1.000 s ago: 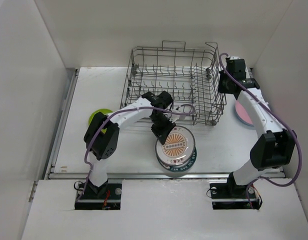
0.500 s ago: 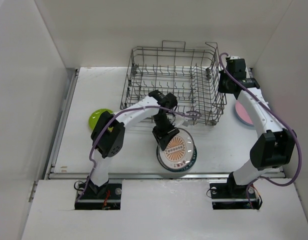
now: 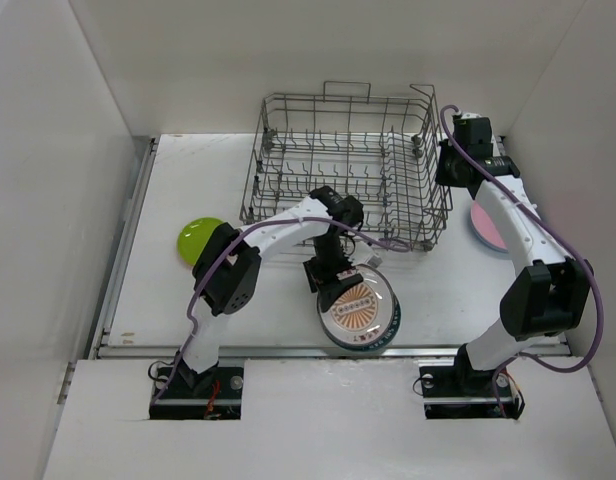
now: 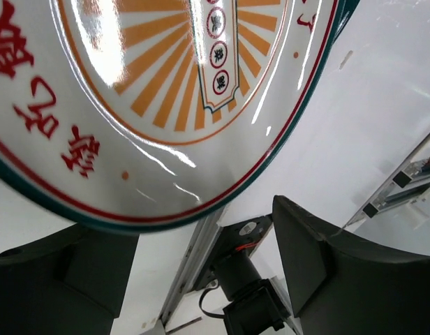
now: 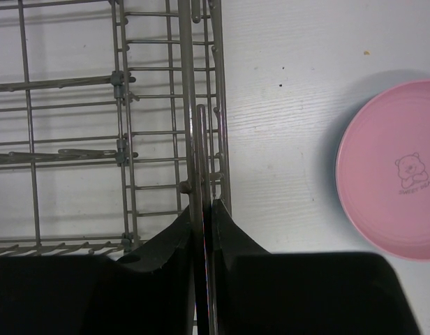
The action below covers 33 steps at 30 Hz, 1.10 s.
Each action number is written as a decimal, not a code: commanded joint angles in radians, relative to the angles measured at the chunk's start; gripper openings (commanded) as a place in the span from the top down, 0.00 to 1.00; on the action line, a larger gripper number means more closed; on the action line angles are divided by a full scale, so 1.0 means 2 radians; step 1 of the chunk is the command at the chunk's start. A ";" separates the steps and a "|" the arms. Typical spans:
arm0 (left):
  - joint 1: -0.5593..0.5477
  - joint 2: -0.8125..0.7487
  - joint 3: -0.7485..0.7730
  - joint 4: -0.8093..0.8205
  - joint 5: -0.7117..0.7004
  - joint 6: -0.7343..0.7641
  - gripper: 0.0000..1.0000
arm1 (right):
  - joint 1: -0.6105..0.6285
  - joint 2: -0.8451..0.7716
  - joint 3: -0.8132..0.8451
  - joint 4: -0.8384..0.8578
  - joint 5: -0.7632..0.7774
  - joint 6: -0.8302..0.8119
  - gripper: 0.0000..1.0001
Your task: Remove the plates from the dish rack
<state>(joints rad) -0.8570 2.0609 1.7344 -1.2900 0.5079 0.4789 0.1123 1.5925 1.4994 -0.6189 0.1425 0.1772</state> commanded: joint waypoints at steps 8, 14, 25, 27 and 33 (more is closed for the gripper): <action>-0.050 0.016 0.045 -0.041 -0.038 0.019 0.27 | 0.001 0.016 0.008 0.038 -0.013 0.013 0.82; -0.059 0.016 0.045 -0.041 -0.045 0.019 0.27 | 0.001 0.016 0.004 0.038 -0.013 0.009 0.82; -0.074 -0.043 0.060 -0.038 -0.075 -0.005 0.26 | 0.001 0.016 -0.006 0.038 -0.013 0.009 0.81; -0.074 -0.071 0.060 -0.030 -0.071 -0.017 0.26 | 0.001 0.016 -0.006 0.038 -0.007 0.004 0.81; -0.034 -0.174 0.060 -0.014 -0.103 -0.034 0.26 | 0.001 0.051 0.036 0.043 0.037 -0.028 0.88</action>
<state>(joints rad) -0.9806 1.8408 1.8221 -1.2922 0.3355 0.4351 0.1120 1.6264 1.5265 -0.5930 0.1661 0.1490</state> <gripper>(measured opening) 0.741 0.137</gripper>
